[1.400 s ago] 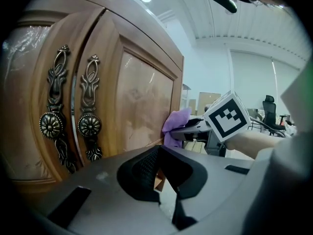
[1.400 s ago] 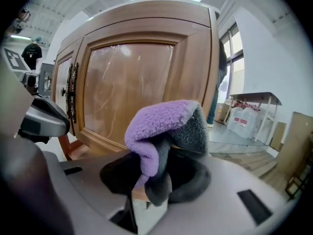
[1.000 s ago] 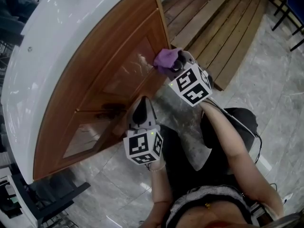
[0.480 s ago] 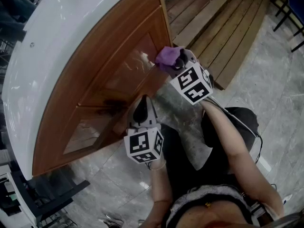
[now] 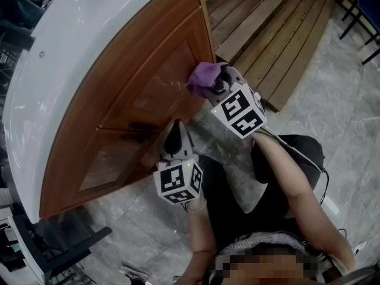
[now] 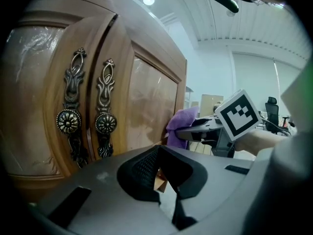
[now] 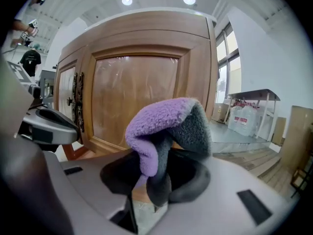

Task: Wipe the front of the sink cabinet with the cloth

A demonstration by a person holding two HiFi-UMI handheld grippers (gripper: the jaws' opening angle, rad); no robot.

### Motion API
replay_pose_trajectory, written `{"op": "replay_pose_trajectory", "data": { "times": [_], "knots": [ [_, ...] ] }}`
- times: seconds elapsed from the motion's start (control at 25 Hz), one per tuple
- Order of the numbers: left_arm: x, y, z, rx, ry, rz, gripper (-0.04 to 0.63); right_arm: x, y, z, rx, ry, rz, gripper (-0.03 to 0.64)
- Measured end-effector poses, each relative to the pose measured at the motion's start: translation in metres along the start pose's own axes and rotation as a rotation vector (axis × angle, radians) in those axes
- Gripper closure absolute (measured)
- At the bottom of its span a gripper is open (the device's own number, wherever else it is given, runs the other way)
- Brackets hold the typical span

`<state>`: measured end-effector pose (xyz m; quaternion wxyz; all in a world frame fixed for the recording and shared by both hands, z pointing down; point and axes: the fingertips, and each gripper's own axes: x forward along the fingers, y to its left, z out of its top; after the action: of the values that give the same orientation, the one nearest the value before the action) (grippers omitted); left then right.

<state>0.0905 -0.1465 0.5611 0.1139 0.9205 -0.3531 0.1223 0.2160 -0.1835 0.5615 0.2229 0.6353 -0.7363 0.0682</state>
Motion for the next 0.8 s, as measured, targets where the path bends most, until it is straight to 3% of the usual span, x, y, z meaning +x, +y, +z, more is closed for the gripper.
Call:
{"op": "replay_pose_trajectory", "data": {
  "times": [0.52,0.8],
  "knots": [
    [-0.024,0.017,-0.002,-0.024,-0.042,0.059,0.595,-0.022,0.069,0.020,-0.097,-0.044,0.117,0.433],
    [-0.031,0.026,-0.007,-0.025,-0.018,0.076,0.595,-0.026,0.097,0.030,-0.142,-0.051,0.171,0.433]
  ]
}}
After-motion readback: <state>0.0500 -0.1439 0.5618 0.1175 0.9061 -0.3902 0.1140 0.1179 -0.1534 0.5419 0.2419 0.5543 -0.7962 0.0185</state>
